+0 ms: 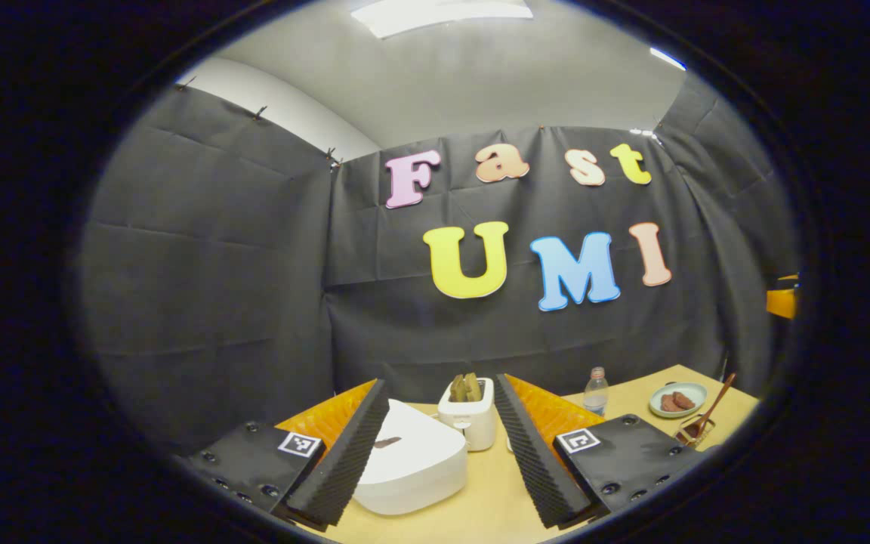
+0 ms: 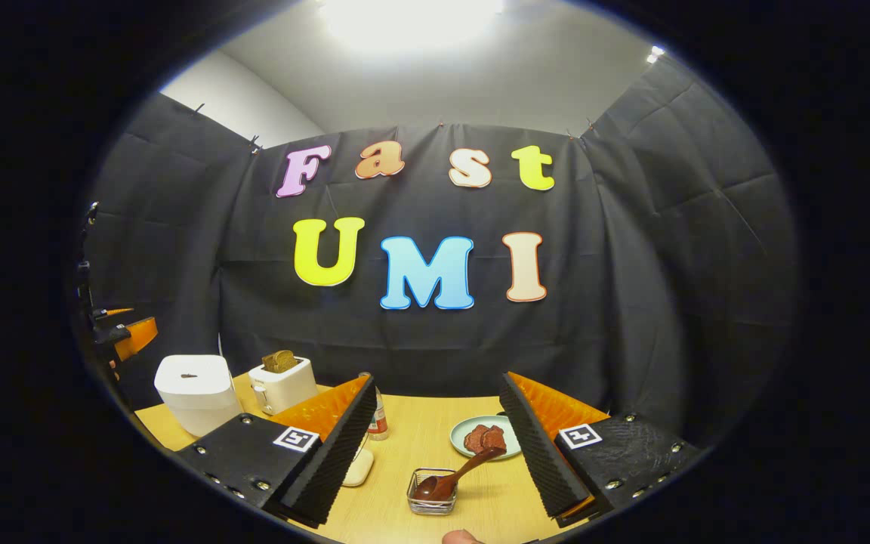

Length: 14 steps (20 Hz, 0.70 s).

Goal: Close the left gripper, press the button to open the rice cooker; take a wooden spoon from the chopstick holder with the right hand, scoop a spoonful of rice and pour it into the rice cooker, then put the wooden spoon back into the chopstick holder.

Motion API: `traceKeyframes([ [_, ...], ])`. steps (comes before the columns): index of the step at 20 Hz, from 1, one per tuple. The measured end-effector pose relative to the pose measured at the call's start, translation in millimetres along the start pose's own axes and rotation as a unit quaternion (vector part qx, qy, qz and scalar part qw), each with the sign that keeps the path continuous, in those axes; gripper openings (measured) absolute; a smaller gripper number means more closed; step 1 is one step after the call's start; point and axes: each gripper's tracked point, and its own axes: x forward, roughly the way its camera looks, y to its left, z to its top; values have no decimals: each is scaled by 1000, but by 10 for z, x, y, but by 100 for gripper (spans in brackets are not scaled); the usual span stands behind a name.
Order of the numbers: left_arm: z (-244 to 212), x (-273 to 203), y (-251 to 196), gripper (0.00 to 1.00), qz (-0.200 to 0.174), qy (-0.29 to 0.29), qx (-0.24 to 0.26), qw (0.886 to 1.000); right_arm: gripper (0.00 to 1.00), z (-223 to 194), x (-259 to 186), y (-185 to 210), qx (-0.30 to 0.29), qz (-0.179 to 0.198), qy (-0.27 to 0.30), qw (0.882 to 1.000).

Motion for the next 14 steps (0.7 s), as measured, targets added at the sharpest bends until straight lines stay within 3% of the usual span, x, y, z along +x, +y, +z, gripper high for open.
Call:
traceKeyframes([
  [1,60,-61,-10,100,-4,-7,-4,1000,100,12,-17,57,5,-1,-3,1000],
  [2,97,-111,-10,94,-4,-12,-10,1000,99,11,-32,115,9,1,-4,1000],
  [7,119,-240,-6,100,-7,-10,-23,1000,100,153,-65,248,9,2,-26,1000],
  [9,179,-274,23,94,-3,-17,-20,1000,99,196,-37,285,7,3,-33,999],
  [11,156,-255,-11,98,-9,-15,-22,1000,99,217,-10,295,5,2,-37,999],
  [14,136,-250,15,94,-3,-13,-19,1000,99,231,26,332,10,3,-36,999],
])
